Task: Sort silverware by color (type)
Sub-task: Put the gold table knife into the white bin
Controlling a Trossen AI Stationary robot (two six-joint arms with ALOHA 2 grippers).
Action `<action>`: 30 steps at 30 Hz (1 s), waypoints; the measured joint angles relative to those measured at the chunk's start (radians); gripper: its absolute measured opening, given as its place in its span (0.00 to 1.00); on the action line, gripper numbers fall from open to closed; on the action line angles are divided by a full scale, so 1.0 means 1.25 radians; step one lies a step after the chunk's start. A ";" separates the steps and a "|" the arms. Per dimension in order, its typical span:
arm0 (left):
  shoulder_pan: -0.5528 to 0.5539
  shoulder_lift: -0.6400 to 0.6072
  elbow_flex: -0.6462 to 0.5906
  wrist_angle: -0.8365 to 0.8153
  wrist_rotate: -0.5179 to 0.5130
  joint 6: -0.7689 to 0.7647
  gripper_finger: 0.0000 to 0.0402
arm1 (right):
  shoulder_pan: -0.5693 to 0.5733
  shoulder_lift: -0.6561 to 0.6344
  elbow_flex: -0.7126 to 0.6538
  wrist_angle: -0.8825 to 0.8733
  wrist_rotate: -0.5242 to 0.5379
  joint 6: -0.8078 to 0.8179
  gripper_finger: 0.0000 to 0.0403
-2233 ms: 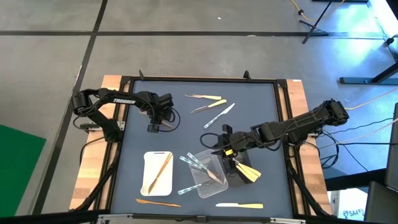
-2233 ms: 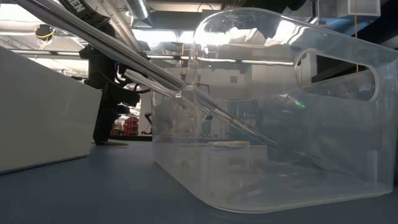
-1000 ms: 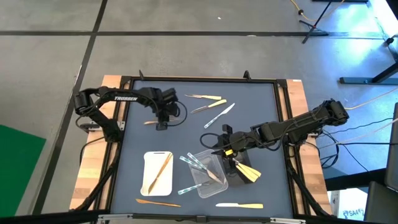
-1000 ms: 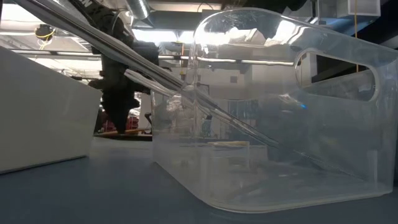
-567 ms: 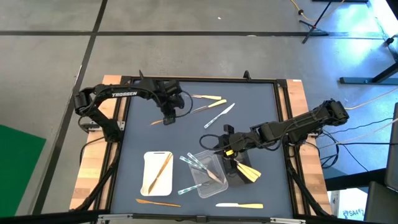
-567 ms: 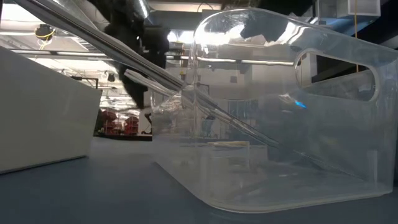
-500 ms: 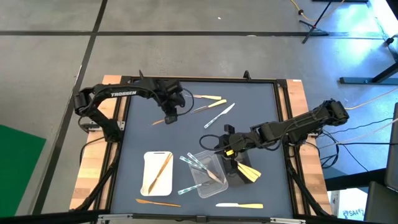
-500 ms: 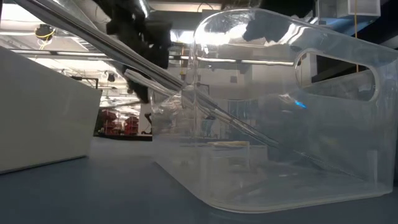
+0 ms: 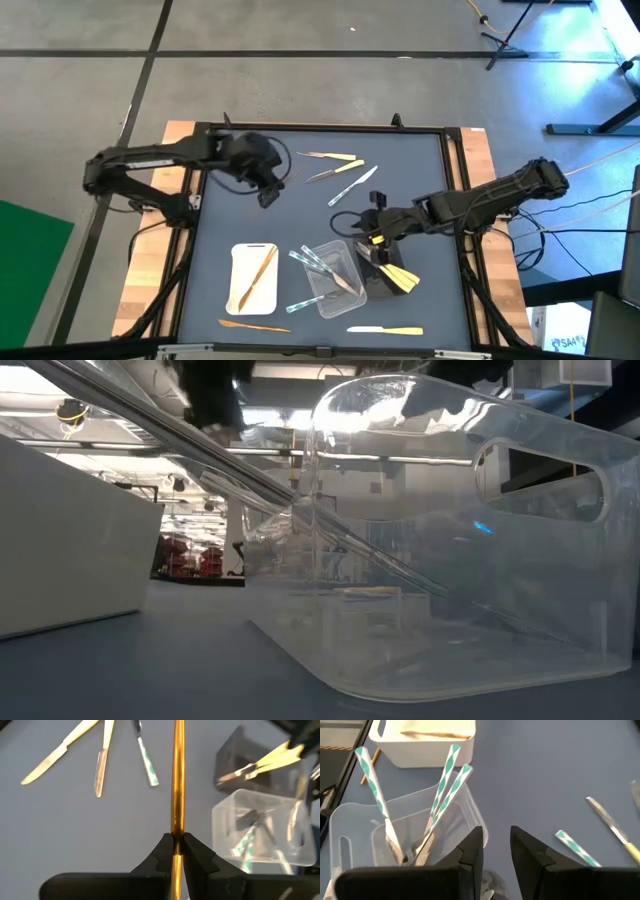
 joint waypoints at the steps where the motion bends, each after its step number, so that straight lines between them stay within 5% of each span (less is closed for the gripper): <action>1: -0.024 -0.013 0.000 0.000 -0.019 -0.028 0.04 | 0.000 -0.006 0.000 -0.002 0.006 -0.003 0.21; 19: -0.471 -0.061 -0.025 -0.003 -0.398 -0.440 0.04 | 0.000 -0.057 0.000 -0.012 0.007 -0.055 0.21; 30: -0.628 -0.061 -0.171 0.044 -0.501 -0.706 0.04 | 0.000 -0.057 0.001 -0.010 0.007 -0.066 0.21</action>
